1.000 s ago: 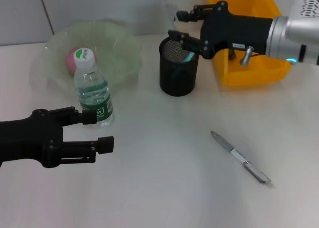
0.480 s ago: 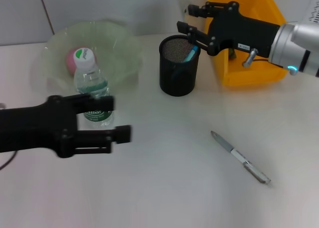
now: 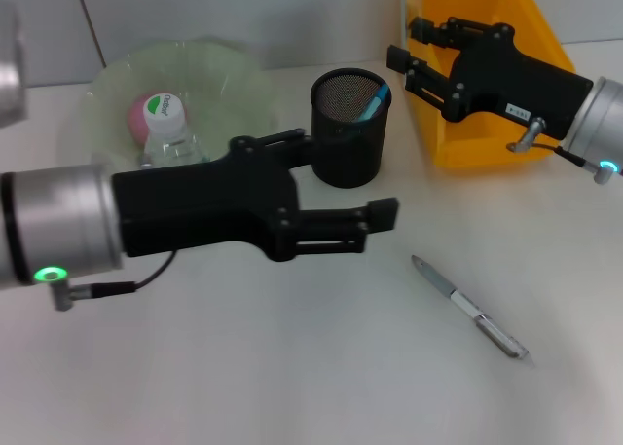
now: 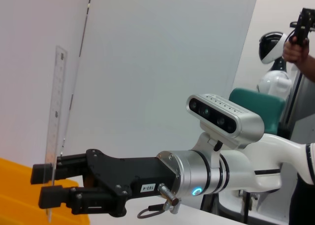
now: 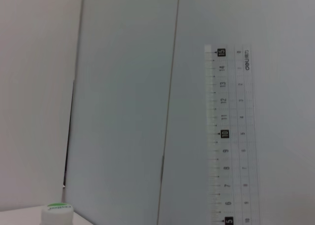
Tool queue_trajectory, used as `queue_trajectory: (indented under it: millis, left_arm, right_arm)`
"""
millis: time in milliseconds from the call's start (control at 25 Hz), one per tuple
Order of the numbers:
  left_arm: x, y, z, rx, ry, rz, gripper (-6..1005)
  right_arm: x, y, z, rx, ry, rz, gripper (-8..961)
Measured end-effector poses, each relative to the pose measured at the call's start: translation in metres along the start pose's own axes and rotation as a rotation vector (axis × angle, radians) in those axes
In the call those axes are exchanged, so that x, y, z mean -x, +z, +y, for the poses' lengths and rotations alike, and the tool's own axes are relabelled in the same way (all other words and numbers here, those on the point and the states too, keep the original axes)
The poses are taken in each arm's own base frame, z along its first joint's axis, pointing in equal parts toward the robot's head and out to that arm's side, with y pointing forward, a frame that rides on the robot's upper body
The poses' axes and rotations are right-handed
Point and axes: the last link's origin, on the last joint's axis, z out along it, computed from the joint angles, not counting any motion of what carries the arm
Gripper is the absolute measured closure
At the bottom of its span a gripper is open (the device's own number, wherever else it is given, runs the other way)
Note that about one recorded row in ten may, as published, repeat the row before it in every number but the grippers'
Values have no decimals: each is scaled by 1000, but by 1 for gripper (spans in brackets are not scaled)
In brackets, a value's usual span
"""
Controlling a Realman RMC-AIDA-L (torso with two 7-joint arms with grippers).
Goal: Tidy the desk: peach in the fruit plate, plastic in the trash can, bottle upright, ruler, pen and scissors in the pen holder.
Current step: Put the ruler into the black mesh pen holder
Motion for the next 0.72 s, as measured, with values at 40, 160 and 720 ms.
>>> queue_trajectory:
  millis: [40, 160, 720]
  left_arm:
    - [0, 5, 1, 1, 9, -4, 177]
    - [-1, 7, 0, -6, 19, -2, 177]
    - [2, 5, -4, -42, 21, 12, 179]
  right_arm:
    - [-1, -2, 0, -4, 6, 0, 561]
    - [-1, -5, 1, -11, 14, -15, 561]
    - [-4, 34, -4, -49, 17, -2, 561]
